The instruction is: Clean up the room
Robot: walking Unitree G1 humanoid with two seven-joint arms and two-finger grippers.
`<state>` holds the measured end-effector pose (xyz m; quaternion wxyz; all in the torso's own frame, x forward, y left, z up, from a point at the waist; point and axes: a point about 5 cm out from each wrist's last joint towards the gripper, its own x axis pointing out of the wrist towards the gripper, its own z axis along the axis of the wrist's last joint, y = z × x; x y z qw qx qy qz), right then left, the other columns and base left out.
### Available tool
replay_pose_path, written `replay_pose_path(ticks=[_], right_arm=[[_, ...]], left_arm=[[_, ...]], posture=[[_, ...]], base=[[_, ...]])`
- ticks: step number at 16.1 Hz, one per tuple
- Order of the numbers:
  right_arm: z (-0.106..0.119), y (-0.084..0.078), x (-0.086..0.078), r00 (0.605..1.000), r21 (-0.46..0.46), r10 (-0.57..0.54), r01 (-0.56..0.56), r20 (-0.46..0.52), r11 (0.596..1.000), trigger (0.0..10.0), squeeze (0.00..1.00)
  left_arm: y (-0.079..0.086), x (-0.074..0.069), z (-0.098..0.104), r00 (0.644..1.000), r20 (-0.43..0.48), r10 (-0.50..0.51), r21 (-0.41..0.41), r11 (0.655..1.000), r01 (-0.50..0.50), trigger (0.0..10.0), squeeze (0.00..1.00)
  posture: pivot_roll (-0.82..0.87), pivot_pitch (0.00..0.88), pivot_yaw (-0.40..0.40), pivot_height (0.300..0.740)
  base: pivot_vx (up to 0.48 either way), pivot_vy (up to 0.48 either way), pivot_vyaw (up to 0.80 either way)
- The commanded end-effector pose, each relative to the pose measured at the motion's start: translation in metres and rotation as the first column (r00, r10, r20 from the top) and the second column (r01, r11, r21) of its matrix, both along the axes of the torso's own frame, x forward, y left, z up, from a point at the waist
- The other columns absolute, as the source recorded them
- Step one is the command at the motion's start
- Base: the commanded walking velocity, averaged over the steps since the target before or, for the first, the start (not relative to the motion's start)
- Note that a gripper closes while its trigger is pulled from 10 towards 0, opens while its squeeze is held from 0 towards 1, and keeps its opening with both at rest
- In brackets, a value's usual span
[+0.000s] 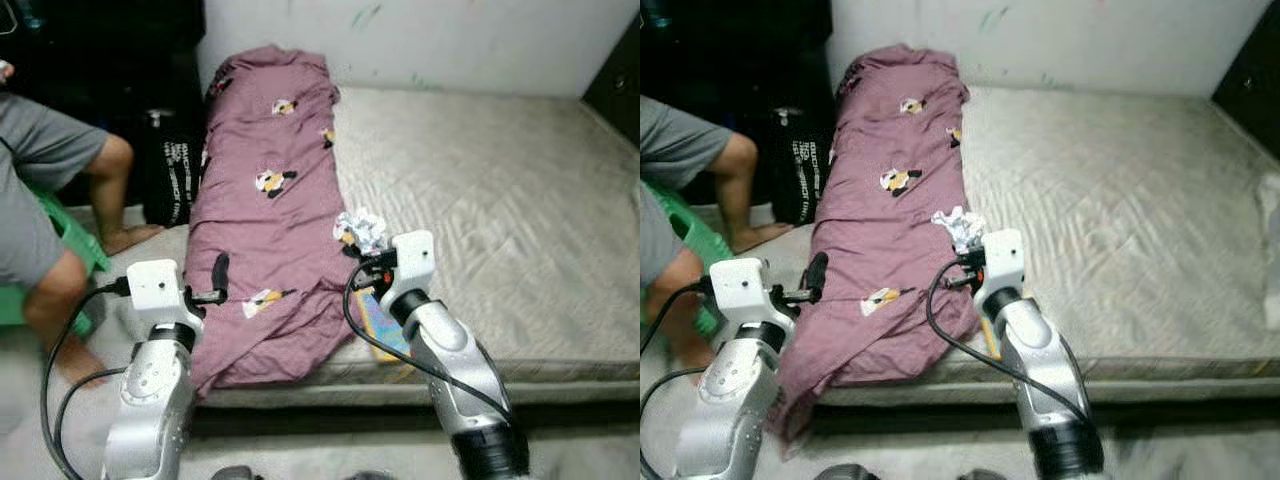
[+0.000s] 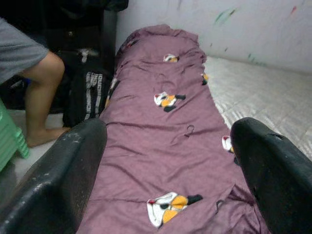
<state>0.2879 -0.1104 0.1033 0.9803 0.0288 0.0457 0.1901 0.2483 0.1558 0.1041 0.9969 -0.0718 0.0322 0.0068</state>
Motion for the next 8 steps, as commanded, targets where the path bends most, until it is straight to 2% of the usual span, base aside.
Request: replay_pose_path(ticks=[1, 5, 8], right_arm=[[0.0023, -0.0011, 0.0010, 1.000, 0.008, -0.004, 0.004, 0.007, 1.000, 10.0, 0.00], [0.0044, -0.0001, 0.0014, 1.000, -0.007, 0.013, -0.013, 0.024, 1.000, 10.0, 0.00], [0.0050, -0.0005, 0.0014, 1.000, -0.001, 0.006, -0.006, 0.029, 1.000, 10.0, 0.00]], left_arm=[[-0.0003, 0.0004, 0.0030, 1.000, 0.019, -0.007, 0.019, 1.000, 0.007, 10.0, 0.00], [-0.0001, 0.0005, 0.0047, 0.999, 0.034, -0.001, 0.018, 1.000, 0.000, 10.0, 0.00], [-0.0006, -0.0007, 0.0016, 1.000, 0.013, -0.017, 0.006, 1.000, 0.017, 10.0, 0.00]], posture=[[0.04, 0.000, -0.049, 0.740], [0.04, 0.000, -0.051, 0.740], [0.04, 0.000, -0.050, 0.740]], base=[[0.000, 0.000, 0.00], [0.000, 0.000, 0.00], [0.000, 0.000, 0.80]])
